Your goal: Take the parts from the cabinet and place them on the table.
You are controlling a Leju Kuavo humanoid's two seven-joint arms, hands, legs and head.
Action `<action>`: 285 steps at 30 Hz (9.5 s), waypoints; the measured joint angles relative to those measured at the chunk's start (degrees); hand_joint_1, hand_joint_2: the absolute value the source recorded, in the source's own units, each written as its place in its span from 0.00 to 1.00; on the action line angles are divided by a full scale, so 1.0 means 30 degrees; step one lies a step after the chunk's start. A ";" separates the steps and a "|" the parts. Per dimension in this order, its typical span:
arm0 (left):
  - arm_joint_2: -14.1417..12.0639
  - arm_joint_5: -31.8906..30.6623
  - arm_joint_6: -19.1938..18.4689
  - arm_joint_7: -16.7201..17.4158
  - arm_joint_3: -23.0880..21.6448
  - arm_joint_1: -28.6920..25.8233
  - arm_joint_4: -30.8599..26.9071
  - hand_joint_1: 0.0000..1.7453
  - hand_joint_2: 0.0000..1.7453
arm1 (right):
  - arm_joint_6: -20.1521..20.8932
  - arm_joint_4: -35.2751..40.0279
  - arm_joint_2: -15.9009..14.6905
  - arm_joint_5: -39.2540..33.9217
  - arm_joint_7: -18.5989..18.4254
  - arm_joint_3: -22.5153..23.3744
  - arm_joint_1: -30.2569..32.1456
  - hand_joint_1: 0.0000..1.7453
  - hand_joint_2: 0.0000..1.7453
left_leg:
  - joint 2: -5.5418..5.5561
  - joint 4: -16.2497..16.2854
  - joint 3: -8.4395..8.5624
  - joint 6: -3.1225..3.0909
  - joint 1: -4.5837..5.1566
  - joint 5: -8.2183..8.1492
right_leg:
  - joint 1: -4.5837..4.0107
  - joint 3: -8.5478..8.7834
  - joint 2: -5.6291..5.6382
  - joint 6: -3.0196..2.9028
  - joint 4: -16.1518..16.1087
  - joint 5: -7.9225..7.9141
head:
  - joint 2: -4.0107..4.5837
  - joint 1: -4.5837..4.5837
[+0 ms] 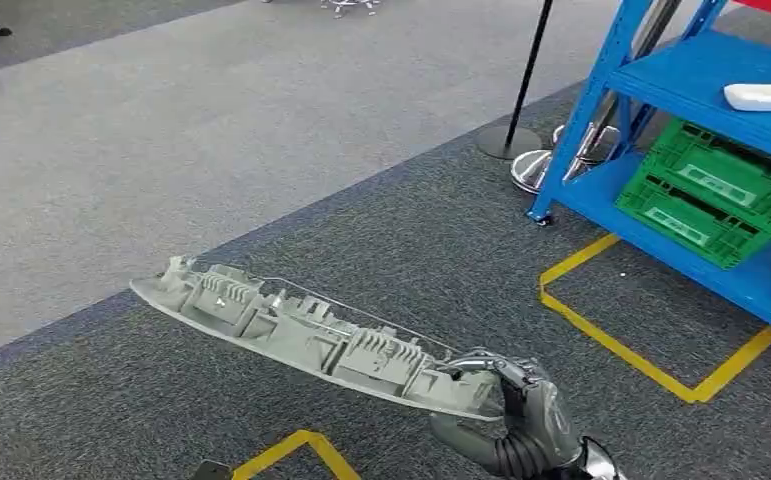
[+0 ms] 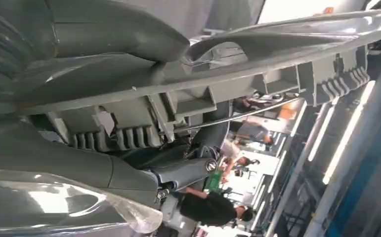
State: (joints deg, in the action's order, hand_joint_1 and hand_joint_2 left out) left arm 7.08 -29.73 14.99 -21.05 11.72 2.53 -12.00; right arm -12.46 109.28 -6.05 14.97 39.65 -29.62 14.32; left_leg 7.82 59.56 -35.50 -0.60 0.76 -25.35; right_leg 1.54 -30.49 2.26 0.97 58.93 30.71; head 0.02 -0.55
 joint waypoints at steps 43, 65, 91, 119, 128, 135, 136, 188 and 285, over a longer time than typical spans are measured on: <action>0.0116 -0.0831 0.0335 0.0138 0.0015 0.0296 -0.0007 0.00 1.00 | 0.0328 0.0051 0.0466 0.0641 0.0015 0.0022 0.0006 1.00 1.00 | -0.3890 0.0188 0.0068 0.0232 -0.0173 -0.0342 | -0.0266 0.0157 -0.2752 0.0354 -0.0157 0.0265 | 0.0000 0.0364; 0.0145 -0.1180 0.0729 0.0131 0.0313 0.0246 -0.0007 0.00 1.00 | 0.0328 0.0044 0.0474 0.0860 0.0007 0.0007 0.0031 1.00 1.00 | -0.1048 -0.0187 0.0526 -0.0645 -0.0009 -0.0383 | -0.0214 -0.1948 -0.0507 0.0334 0.2551 0.0064 | 0.0000 0.0117; 0.0247 -0.1734 0.1209 0.0175 0.0517 0.0403 -0.0007 0.00 1.00 | 0.0095 0.0095 0.0525 0.1319 0.0015 -0.0015 0.0053 1.00 1.00 | -0.0559 0.0043 0.0578 -0.0422 0.0005 -0.0667 | 0.0049 -0.0754 0.0917 0.0530 0.0003 -0.0459 | 0.0000 0.0102; 0.0247 -0.1792 0.1166 0.0175 0.0801 0.0273 -0.0007 0.00 1.00 | -0.0036 0.0364 0.0525 0.1508 0.0014 0.0058 0.0218 1.00 1.00 | -0.1108 -0.0373 0.0890 -0.0685 -0.0092 -0.0597 | -0.0187 -0.2018 -0.0647 0.0704 0.2470 -0.0108 | 0.0000 0.0168; 0.0225 -0.1887 0.1158 0.0182 0.0831 0.0285 -0.0007 0.00 1.00 | -0.0088 0.0423 0.0532 0.1603 0.0015 0.0066 0.0223 1.00 1.00 | -0.1886 0.1642 -0.0172 0.0245 -0.0137 -0.1754 | -0.0045 -0.0399 -0.0530 -0.0089 -0.0116 -0.0411 | 0.0000 0.0386; 0.0225 -0.1967 0.1158 0.0182 0.0837 0.0241 -0.0007 0.00 1.00 | -0.0124 0.0423 0.0532 0.1610 0.0015 0.0059 0.0248 1.00 1.00 | -0.2905 0.1483 -0.0397 0.0081 -0.0210 -0.0259 | -0.0165 0.0244 -0.2273 -0.0080 -0.0119 0.0144 | 0.0000 0.0378; 0.0211 -0.1967 0.1151 0.0182 0.0838 0.0258 -0.0007 0.00 1.00 | -0.0124 0.0423 0.0532 0.1610 0.0015 0.0058 0.0249 1.00 1.00 | -0.3912 0.0451 0.0155 -0.0152 0.0024 -0.0208 | -0.0176 0.0271 -0.2463 0.0027 -0.0151 0.0249 | 0.0000 0.0357; 0.0466 -0.2761 0.0998 0.0167 0.1290 0.0461 -0.0036 0.00 1.00 | -0.0692 0.2630 0.0576 0.1363 0.0007 -0.0313 -0.1008 1.00 1.00 | -0.2688 -0.1426 0.1334 -0.0931 -0.0145 -0.0247 | 0.0003 0.0882 -0.1540 0.1095 -0.1108 0.0163 | 0.0014 0.0072; 0.0633 -0.4802 0.0218 0.0321 0.1712 0.0920 -0.0095 0.00 1.00 | -0.1238 -0.1452 0.0656 0.9334 -0.5516 -0.0408 -0.3690 1.00 1.00 | -0.2574 -0.0531 0.0835 -0.0477 -0.0318 -0.0610 | -0.0229 -0.3749 -0.0832 0.0598 0.5627 0.1754 | 0.0000 0.0146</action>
State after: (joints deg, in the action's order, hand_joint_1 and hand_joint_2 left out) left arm 8.98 -44.13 15.65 -20.09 16.85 5.29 -12.28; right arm -16.17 104.93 -4.09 42.97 23.10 -30.84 3.26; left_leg 0.10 57.97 -32.99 -2.03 -0.20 -27.18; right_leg 0.86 -41.73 -0.24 2.76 75.81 35.98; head 0.02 -0.11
